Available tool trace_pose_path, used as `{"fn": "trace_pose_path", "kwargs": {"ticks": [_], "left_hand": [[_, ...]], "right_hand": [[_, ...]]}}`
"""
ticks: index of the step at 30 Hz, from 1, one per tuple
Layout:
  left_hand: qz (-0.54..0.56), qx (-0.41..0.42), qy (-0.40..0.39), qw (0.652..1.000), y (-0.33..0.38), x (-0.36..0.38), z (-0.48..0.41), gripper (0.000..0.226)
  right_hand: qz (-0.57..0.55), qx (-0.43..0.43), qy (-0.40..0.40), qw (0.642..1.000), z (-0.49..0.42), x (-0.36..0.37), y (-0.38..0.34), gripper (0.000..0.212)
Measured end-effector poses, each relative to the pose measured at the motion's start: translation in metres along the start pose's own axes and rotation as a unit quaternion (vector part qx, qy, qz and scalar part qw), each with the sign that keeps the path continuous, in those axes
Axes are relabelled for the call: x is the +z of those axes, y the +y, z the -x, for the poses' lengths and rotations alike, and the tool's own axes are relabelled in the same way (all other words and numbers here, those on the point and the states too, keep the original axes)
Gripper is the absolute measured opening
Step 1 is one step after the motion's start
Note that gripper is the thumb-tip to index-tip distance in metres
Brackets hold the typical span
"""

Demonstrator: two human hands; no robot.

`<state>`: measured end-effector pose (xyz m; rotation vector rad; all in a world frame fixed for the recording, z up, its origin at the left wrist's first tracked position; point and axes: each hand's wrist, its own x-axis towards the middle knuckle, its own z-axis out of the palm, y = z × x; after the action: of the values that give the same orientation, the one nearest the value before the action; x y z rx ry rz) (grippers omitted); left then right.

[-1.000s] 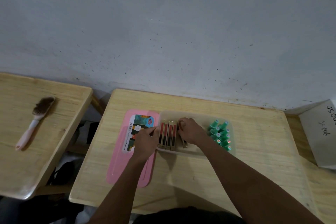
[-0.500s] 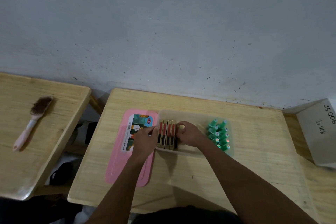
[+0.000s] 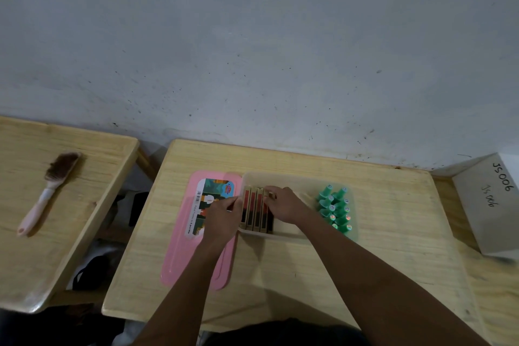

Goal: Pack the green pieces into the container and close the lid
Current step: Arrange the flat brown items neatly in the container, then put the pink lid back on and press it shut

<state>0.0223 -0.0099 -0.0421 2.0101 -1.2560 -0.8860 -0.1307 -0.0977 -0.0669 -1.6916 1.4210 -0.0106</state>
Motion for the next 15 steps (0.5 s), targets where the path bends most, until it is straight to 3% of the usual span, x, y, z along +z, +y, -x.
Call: {"fn": "trace_pose_path", "kwargs": {"ticks": [4,7,10,12,15], "left_hand": [[-0.010,-0.001,0.003,1.000,0.000,-0.001,-0.002,0.032],[-0.009,-0.010,-0.002,1.000,0.002,-0.003,-0.002,0.034],[-0.009,-0.054,0.065,0.996,-0.013,-0.007,-0.001,0.043],[-0.102,-0.117,0.114,0.981,-0.031,-0.012,0.001,0.054],[-0.165,-0.250,0.094,0.949,-0.053,-0.022,0.013,0.058]], "right_hand": [[-0.027,0.022,0.019,0.999,0.016,-0.006,-0.004,0.053],[-0.030,0.023,0.037,0.999,0.032,-0.006,0.000,0.044],[0.008,0.004,0.029,1.000,0.049,-0.010,0.004,0.035],[-0.004,-0.016,-0.008,1.000,0.061,-0.013,0.006,0.029],[0.004,-0.058,-0.082,0.995,0.076,-0.014,0.008,0.025]]}}
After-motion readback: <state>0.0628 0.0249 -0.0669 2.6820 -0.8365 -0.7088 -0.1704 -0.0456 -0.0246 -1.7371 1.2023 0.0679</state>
